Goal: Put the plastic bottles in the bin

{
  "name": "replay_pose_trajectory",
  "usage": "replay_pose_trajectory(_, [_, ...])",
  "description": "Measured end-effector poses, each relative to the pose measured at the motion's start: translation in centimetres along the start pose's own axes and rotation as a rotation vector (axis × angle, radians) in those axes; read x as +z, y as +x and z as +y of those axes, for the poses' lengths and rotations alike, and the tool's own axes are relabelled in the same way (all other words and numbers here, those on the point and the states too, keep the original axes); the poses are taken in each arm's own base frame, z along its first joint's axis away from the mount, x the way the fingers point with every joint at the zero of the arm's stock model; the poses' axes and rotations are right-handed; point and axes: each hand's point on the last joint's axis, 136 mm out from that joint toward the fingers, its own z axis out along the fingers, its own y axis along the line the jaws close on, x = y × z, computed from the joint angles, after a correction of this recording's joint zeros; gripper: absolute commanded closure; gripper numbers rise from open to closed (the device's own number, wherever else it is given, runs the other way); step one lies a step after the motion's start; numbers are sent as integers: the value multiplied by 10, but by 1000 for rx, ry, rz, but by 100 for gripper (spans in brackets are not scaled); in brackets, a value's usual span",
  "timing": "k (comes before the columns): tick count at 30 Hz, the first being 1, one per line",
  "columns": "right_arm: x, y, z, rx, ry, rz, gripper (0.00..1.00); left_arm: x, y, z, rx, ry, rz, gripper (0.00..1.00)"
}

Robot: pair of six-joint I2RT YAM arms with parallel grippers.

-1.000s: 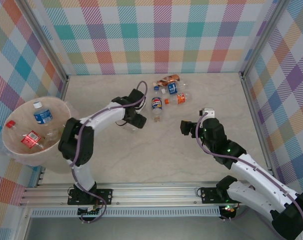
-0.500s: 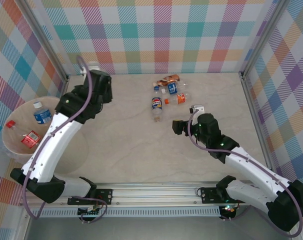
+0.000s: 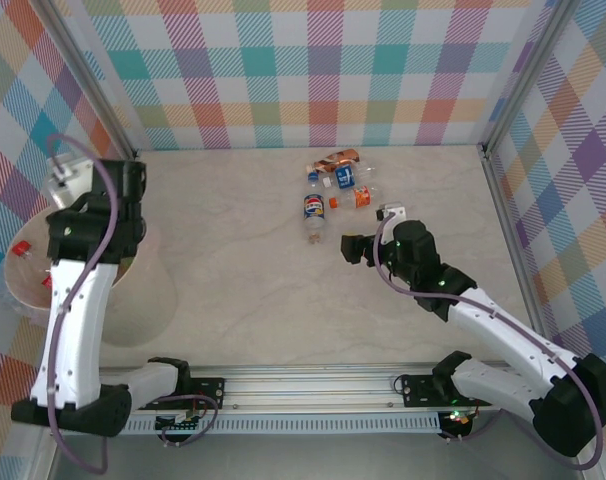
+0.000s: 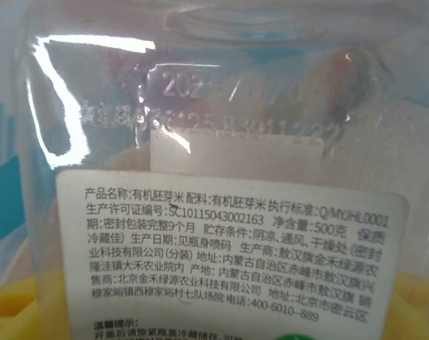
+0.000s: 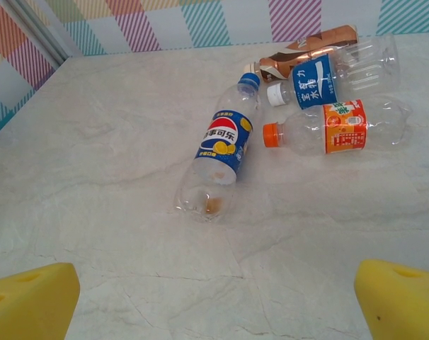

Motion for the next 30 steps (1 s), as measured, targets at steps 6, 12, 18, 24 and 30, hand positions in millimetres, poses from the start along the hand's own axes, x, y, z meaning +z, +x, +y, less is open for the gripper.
replay_pose_trajectory(6, [8, -3, 7, -9, -22, 21, 0, 19, 37, 71, -106, -246, 74, 27])
replay_pose_trajectory(12, [12, -15, 18, -29, -59, 27, 0, 43, 92, 95, -218, -336, 227, 0])
replay_pose_trajectory(18, [12, -15, 19, -33, -66, 29, 0, 43, 86, 76, -291, -203, 265, 0])
replay_pose_trajectory(24, [11, -14, 19, -25, -64, 32, 0, 28, 64, 49, -383, 16, 251, 0])
replay_pose_trajectory(30, [11, -15, 19, -25, -61, 31, 0, 36, 69, 21, -434, 131, 286, 0])
